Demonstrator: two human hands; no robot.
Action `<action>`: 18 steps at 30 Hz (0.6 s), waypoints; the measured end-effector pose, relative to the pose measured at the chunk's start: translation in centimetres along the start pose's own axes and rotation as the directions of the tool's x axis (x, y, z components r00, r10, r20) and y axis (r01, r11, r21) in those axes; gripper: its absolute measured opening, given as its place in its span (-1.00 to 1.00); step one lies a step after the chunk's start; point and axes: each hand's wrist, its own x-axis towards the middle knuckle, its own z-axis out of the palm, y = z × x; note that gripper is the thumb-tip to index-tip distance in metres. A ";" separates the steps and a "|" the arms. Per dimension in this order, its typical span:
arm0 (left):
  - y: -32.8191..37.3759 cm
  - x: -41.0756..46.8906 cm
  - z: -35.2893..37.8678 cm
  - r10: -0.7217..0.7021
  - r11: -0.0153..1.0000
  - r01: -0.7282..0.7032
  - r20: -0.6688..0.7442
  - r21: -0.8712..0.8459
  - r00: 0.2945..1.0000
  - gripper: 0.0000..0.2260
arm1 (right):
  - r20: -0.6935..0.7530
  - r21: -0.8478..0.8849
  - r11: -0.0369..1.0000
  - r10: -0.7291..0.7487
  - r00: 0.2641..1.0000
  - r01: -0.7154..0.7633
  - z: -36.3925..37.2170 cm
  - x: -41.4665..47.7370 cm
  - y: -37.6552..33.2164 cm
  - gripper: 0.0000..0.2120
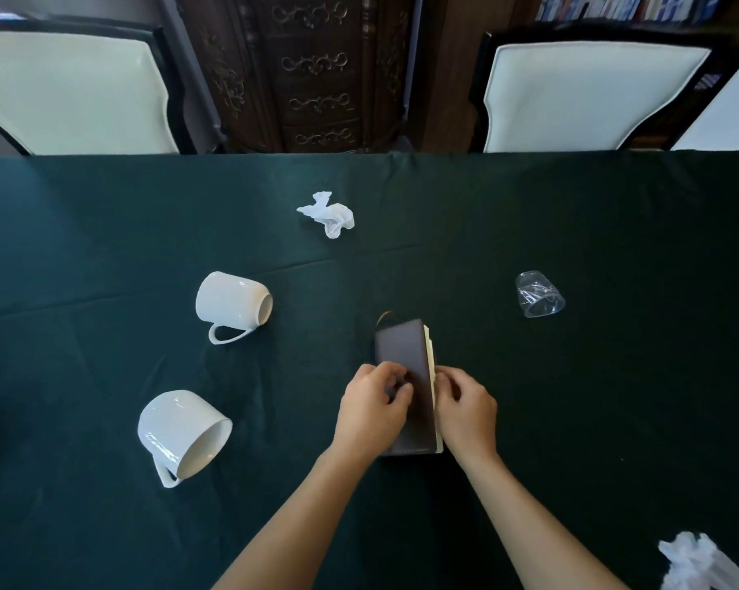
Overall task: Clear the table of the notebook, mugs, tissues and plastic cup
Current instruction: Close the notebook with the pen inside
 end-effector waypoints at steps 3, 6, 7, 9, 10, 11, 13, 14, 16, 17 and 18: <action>-0.4 -0.1 1.0 -0.007 0.985 0.002 0.032 0.173 0.999 -0.71 | -0.001 0.029 0.997 0.072 0.997 -0.072 -1.0 0.5 1.1 -0.76; -0.5 0.0 1.6 -0.025 0.973 0.027 -0.012 0.227 1.000 -0.71 | 0.045 0.018 0.999 0.039 0.998 -0.039 -1.2 0.8 1.5 -0.73; -0.4 0.1 1.7 -0.034 0.970 0.040 -0.027 0.242 0.999 -0.73 | 0.046 0.019 0.999 0.030 0.998 -0.031 -1.3 0.9 1.5 -0.71; -0.3 0.2 1.9 -0.061 0.963 0.071 -0.046 0.260 0.997 -0.74 | 0.059 0.001 1.000 0.017 0.998 -0.017 -1.1 1.1 1.3 -0.68; -0.2 0.2 2.1 -0.078 0.962 0.089 -0.055 0.257 0.995 -0.75 | 0.077 -0.031 0.999 0.016 0.997 -0.014 -1.0 1.1 1.3 -0.66; -0.1 0.2 2.3 -0.096 0.964 0.110 -0.066 0.243 0.993 -0.75 | 0.099 -0.068 0.998 0.023 0.995 -0.017 -0.9 1.2 1.3 -0.63; -0.1 0.2 2.7 -0.144 0.970 0.159 -0.094 0.184 0.985 -0.73 | 0.127 -0.110 0.993 0.062 0.990 -0.048 -0.8 1.3 1.4 -0.59; -0.2 0.3 2.8 -0.177 0.972 0.190 -0.105 0.137 0.979 -0.67 | 0.129 -0.105 0.992 0.085 0.988 -0.072 -0.8 1.3 1.4 -0.59; -0.3 0.5 2.9 -0.257 0.964 0.262 -0.105 0.042 0.961 -0.50 | 0.135 -0.087 0.991 0.114 0.984 -0.103 -0.7 1.6 1.5 -0.59; -0.3 0.6 2.8 -0.301 0.953 0.303 -0.094 0.011 0.949 -0.41 | 0.139 -0.085 0.991 0.118 0.983 -0.107 -0.7 1.6 1.4 -0.59; -0.3 0.8 2.7 -0.342 0.940 0.342 -0.079 -0.013 0.936 -0.33 | 0.143 -0.087 0.990 0.120 0.982 -0.108 -0.7 1.7 1.4 -0.59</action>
